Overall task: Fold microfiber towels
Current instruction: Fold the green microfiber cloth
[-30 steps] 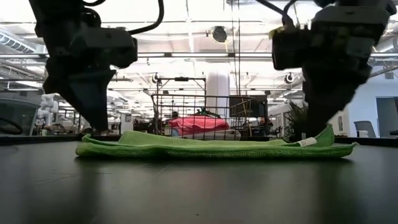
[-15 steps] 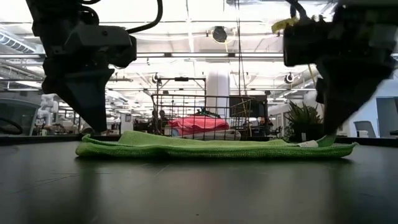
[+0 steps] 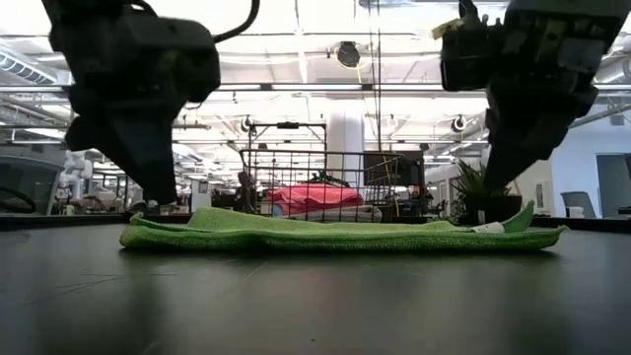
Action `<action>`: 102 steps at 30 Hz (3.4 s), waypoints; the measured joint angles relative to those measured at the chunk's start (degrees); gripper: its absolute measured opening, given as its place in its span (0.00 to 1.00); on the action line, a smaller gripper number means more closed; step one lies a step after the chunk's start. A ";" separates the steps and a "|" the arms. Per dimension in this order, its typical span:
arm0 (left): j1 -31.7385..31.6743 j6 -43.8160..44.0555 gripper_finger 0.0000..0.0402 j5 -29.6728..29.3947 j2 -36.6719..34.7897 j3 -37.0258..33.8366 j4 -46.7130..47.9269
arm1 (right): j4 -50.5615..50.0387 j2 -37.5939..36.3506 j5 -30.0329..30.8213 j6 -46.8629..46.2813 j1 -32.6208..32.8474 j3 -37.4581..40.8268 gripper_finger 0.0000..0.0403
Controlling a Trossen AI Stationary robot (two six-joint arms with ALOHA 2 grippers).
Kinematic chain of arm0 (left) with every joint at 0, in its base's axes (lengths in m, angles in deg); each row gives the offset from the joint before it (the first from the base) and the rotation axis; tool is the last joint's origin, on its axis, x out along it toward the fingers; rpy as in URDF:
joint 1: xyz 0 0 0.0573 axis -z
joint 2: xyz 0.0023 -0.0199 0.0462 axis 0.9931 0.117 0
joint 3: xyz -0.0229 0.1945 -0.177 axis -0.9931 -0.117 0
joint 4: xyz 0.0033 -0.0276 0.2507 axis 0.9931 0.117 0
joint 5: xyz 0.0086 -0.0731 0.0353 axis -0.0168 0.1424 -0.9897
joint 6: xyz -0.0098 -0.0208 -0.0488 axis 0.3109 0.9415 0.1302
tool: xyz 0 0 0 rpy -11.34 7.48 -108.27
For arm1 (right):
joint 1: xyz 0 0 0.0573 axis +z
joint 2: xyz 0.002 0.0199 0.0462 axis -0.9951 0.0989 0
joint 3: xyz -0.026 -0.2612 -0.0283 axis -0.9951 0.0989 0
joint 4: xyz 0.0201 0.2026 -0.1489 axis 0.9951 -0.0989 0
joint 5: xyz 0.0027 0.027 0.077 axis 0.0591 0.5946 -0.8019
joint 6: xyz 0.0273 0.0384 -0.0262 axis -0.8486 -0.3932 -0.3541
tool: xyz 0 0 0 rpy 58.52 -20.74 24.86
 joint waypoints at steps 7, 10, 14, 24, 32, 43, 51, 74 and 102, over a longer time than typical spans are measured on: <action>2.82 0.82 0.00 0.46 0.00 0.00 -0.78 | -2.01 0.02 0.21 -0.89 0.00 0.27 0.00; 3.17 1.60 0.00 -0.07 0.00 0.00 -0.38 | -1.48 0.02 0.09 -2.73 0.19 1.46 0.00; 3.12 2.03 0.00 -1.11 0.00 0.00 0.29 | 2.76 0.02 0.00 -6.33 1.33 4.56 0.00; 3.10 1.82 0.00 -2.60 -0.02 0.00 0.32 | 6.69 0.02 0.01 -11.83 4.24 8.65 0.00; 2.86 1.65 0.00 -1.15 3.86 0.00 -0.38 | 6.49 0.02 0.32 -11.66 4.22 8.90 0.00; 2.62 -1.43 0.00 0.03 4.70 -0.02 -0.11 | 6.37 -0.65 0.61 -9.76 4.22 8.13 0.00; 3.70 -4.23 0.00 -1.39 1.22 -0.02 0.58 | 6.19 -1.42 -0.05 1.04 4.59 2.45 0.00; 4.41 -23.27 0.04 -1.04 -1.48 -0.02 3.57 | 2.65 -1.38 -8.37 10.64 1.81 0.12 0.00; 4.78 -49.29 0.30 -0.06 -1.44 -0.02 1.79 | -2.88 -1.22 -13.05 24.75 -0.34 0.14 0.26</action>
